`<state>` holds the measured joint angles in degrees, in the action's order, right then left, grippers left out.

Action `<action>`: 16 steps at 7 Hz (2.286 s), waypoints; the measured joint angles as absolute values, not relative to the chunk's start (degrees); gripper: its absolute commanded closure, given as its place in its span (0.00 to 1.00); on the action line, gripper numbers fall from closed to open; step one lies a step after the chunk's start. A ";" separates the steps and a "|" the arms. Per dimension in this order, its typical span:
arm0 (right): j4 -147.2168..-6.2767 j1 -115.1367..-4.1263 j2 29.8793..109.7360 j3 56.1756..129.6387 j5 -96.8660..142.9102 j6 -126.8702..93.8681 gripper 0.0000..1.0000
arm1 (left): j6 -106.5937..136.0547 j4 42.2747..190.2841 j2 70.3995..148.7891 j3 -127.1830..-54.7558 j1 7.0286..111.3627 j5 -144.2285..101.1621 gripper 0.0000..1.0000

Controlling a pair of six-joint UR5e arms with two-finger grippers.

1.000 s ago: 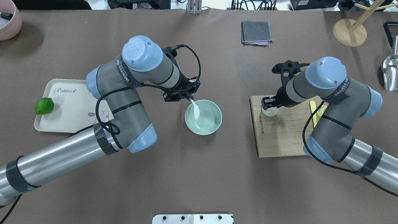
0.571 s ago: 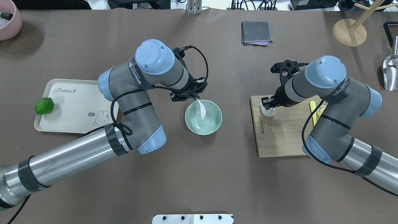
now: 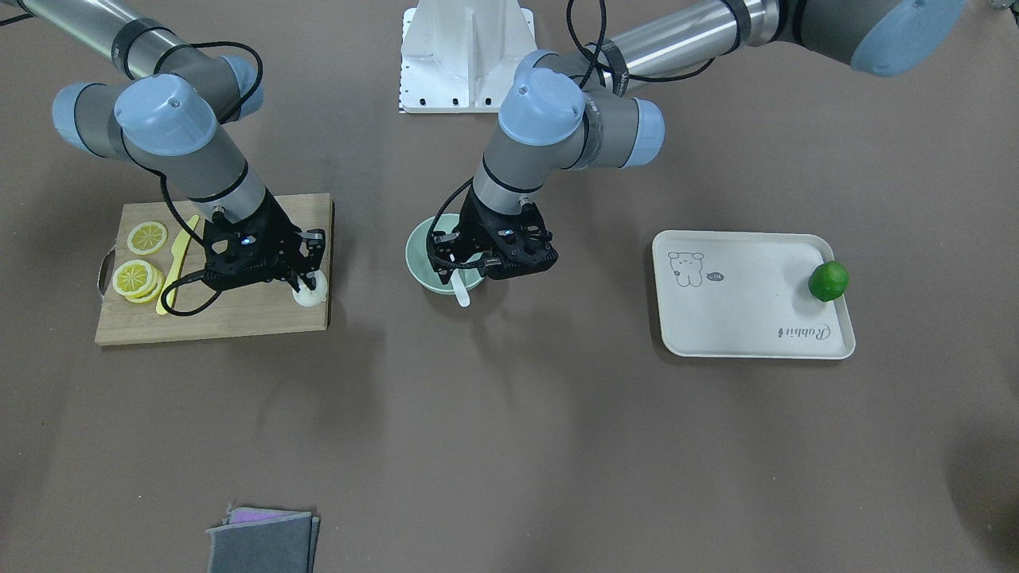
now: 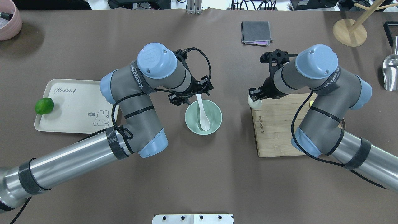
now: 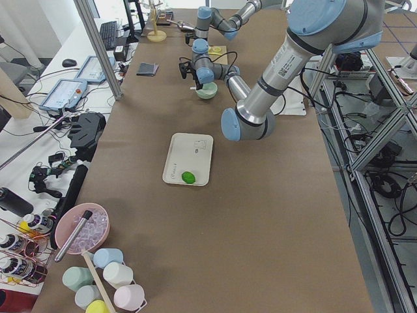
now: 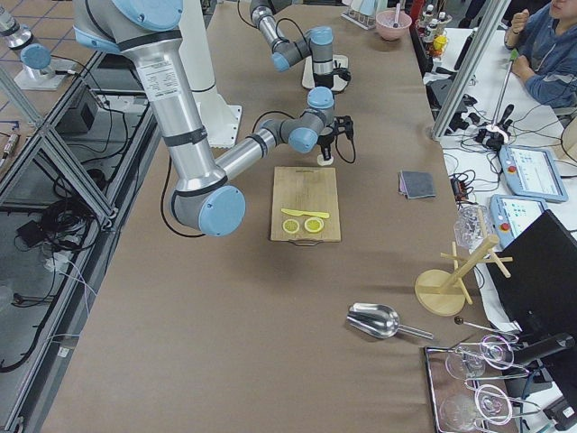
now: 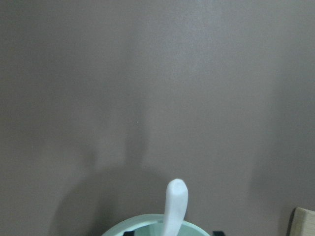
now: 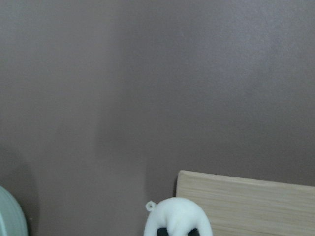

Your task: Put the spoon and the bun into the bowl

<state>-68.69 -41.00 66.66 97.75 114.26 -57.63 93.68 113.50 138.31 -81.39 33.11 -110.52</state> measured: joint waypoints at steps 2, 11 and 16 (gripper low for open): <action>-68.88 -40.60 63.01 97.43 114.14 -61.33 1.00 | 92.62 113.10 133.91 -87.21 36.65 -114.56 0.01; -69.19 -31.14 58.49 99.67 104.04 -70.97 0.00 | 70.35 113.12 110.51 -98.91 56.69 -135.17 0.01; -74.66 -55.67 75.61 104.56 124.33 -42.40 0.00 | 50.09 110.53 100.26 -100.39 68.88 -135.78 0.02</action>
